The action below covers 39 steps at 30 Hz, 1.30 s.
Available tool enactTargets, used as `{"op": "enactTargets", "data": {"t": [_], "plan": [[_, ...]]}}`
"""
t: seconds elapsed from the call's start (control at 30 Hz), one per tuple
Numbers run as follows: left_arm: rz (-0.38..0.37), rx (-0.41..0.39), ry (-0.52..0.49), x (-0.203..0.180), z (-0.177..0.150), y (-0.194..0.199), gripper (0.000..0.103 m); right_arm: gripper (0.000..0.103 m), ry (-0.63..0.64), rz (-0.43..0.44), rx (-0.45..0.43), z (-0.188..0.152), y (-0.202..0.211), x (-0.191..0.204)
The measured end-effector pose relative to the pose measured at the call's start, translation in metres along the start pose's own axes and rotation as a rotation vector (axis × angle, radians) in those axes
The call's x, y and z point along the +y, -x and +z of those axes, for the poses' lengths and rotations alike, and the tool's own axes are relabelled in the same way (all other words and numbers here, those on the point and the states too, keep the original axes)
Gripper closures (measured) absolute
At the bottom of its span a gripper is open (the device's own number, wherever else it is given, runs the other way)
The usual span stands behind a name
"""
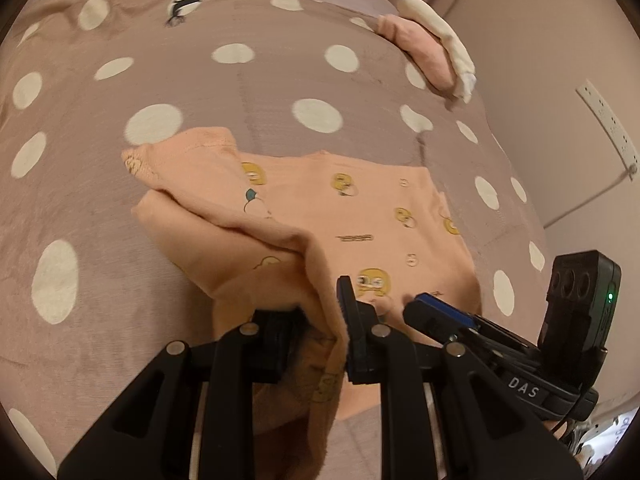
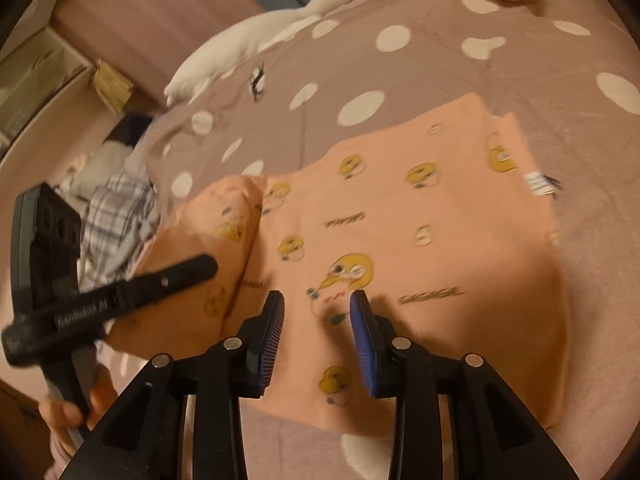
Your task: Fold small clothes
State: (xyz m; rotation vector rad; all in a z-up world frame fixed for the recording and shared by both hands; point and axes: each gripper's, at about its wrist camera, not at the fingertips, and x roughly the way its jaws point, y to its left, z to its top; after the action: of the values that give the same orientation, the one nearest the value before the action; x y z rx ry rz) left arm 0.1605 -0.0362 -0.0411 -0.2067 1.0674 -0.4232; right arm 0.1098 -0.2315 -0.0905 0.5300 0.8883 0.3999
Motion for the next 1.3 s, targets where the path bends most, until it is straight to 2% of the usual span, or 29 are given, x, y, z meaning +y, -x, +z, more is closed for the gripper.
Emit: {"op": "enactTargets", "data": {"t": [0.1,0.17,0.23,0.43,0.47,0.53,0.57,0.77,1.03,1.3], "plan": [[-0.036,0.025,-0.017,-0.016,0.002,-0.008,0.076,0.069,-0.039,-0.005,-0.022,0.002,0.005,-0.009],[-0.107,0.062,-0.024,-0.027,0.002,-0.016,0.071,0.069,-0.070,-0.015,-0.051,0.002,0.011,-0.018],[-0.166,0.081,-0.034,-0.037,0.003,-0.021,0.071,0.069,-0.094,-0.014,-0.068,0.002,0.016,-0.025],[-0.195,0.053,0.000,-0.035,0.002,-0.013,0.068,0.069,-0.113,0.003,-0.081,0.000,0.031,-0.040],[-0.193,0.044,0.010,-0.032,0.000,-0.010,0.064,0.068,-0.107,0.011,-0.080,-0.001,0.031,-0.040],[-0.184,0.024,0.038,-0.020,-0.006,-0.002,0.058,0.057,-0.090,0.027,-0.074,-0.001,0.032,-0.038],[-0.180,0.018,0.051,-0.015,-0.010,0.002,0.056,0.055,-0.083,0.034,-0.071,-0.001,0.034,-0.039],[-0.121,-0.004,0.111,0.022,-0.040,0.019,0.056,0.054,-0.061,0.141,0.017,0.005,0.011,-0.025],[-0.090,-0.047,0.179,0.056,-0.073,0.038,0.050,0.054,-0.014,0.097,0.113,0.017,-0.034,-0.003],[-0.082,-0.063,0.184,0.068,-0.084,0.041,0.050,0.054,0.019,0.043,0.132,0.025,-0.052,0.008]]}}
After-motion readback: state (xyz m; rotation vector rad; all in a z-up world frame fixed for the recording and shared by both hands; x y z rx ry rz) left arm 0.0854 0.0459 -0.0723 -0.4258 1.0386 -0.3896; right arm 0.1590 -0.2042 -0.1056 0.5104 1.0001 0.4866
